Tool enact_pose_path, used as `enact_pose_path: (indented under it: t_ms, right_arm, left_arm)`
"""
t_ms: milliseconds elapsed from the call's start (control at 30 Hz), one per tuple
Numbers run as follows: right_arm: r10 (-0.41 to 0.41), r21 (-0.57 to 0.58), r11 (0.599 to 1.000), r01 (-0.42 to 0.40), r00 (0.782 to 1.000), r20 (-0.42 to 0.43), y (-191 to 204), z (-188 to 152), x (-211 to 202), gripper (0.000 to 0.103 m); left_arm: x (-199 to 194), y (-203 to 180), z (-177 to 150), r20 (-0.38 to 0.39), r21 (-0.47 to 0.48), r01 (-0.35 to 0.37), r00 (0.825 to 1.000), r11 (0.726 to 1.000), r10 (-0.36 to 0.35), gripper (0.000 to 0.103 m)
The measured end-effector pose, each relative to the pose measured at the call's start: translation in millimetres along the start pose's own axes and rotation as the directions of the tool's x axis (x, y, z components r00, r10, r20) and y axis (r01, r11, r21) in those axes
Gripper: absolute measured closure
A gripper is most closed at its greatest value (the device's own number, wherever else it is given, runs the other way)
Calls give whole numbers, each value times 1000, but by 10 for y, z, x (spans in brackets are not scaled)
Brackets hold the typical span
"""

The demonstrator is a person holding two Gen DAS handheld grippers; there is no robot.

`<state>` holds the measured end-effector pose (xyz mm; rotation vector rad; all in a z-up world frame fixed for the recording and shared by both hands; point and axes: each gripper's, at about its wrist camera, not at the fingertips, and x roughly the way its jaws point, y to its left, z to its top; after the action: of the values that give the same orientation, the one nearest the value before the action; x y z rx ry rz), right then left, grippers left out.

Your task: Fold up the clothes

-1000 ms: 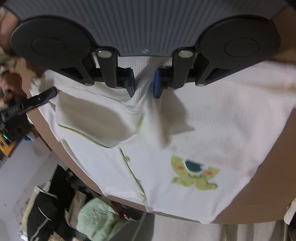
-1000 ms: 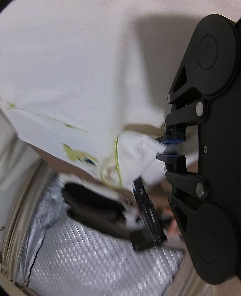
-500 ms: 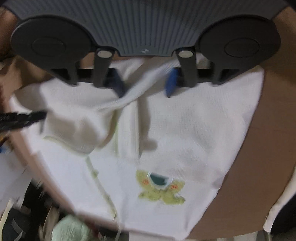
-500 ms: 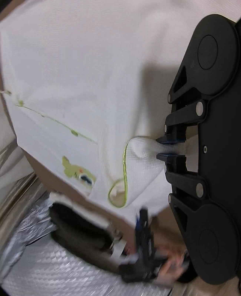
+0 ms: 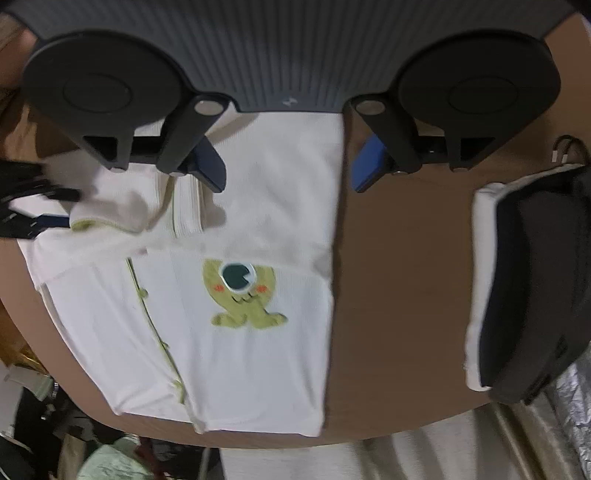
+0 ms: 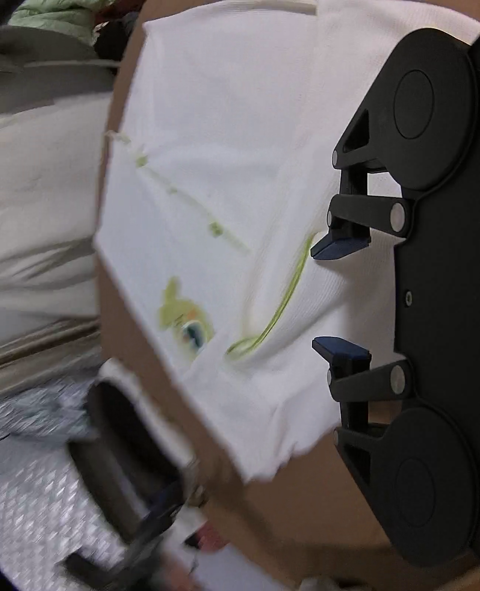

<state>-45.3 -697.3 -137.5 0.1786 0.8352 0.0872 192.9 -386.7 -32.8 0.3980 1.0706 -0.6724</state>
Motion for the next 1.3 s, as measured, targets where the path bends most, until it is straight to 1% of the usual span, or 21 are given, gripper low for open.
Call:
enact_pose_path:
  t_ms: [33,100,200,333,467,500,533,567,633,667,700,767,867,933,1000,1033,1100,1167,1200,1267,1300]
  right_arm:
    - [-57,-12,998,56,998,-30,-16,-4,131,53]
    - [-179,-42,983,176,982,-63,-90,-15,326,53]
    - [-150,32,988,151,988,-40,-225,81,324,53]
    - [-130,91,988,125,990,53,-276,229,190,52]
    - [-167,114,981,158,983,72,-254,249,134,52]
    - [-170,125,979,160,983,72,-252,247,110,52]
    - [-145,129,983,133,985,90,-252,230,57,52]
    - [-121,133,985,106,987,109,-251,214,3,52]
    - [-30,127,992,11,988,152,-234,196,-77,51]
    - [7,131,991,-27,989,146,-213,192,-77,50]
    - [34,138,989,-53,990,137,-190,186,-70,49]
    - [-11,176,984,-10,993,119,-105,139,-41,49]
    - [-70,273,961,31,988,136,67,-21,-167,48]
    - [-94,390,920,38,988,125,191,-246,-255,45]
    - [-96,495,868,30,989,110,301,-518,-290,44]
    - [-103,528,848,38,990,95,342,-659,-273,44]
    - [-130,589,805,66,989,67,425,-932,-251,45]
    - [-258,630,760,161,964,65,505,-1129,-321,44]
    - [-293,655,734,179,954,68,503,-1182,-348,44]
    - [-333,710,682,175,939,88,463,-1250,-357,44]
    - [-345,738,655,160,933,103,433,-1272,-346,43]
  left_arm:
    - [34,-31,12,-7,1,-6,1000,1000,6,23]
    - [103,-94,36,-19,4,-19,1000,1000,19,18]
    - [211,-205,61,-34,10,-32,999,999,32,18]
    - [442,-648,-76,29,41,73,997,996,-74,22]
    - [676,-1085,-207,89,80,168,981,983,-175,23]
    - [748,-1169,-217,104,101,161,980,982,-171,23]
    - [834,-1249,-226,113,120,149,980,982,-163,23]
    - [972,-1306,-236,97,125,120,986,985,-132,23]
    - [1285,-1318,-260,51,92,33,998,995,-37,23]
    - [1425,-1294,-276,35,69,-5,999,998,3,21]
    - [1478,-1228,-289,33,36,-11,999,999,10,21]
    - [1409,-1079,-299,46,-54,18,999,998,-16,21]
    - [1110,-877,-324,49,-183,13,999,983,-4,22]
    - [968,-706,-409,-14,-303,14,1000,953,-19,19]
    - [910,-529,-572,-83,-446,86,987,891,-137,19]
    - [891,-472,-676,-71,-499,164,971,851,-229,19]
    - [879,-413,-903,-23,-554,316,919,771,-393,18]
    - [922,-418,-1102,-32,-599,305,915,740,-402,18]
    - [950,-420,-1196,-40,-623,288,917,727,-397,18]
    - [1045,-425,-1336,-79,-681,180,946,709,-316,18]
    - [1083,-413,-1374,-73,-705,159,953,691,-294,18]
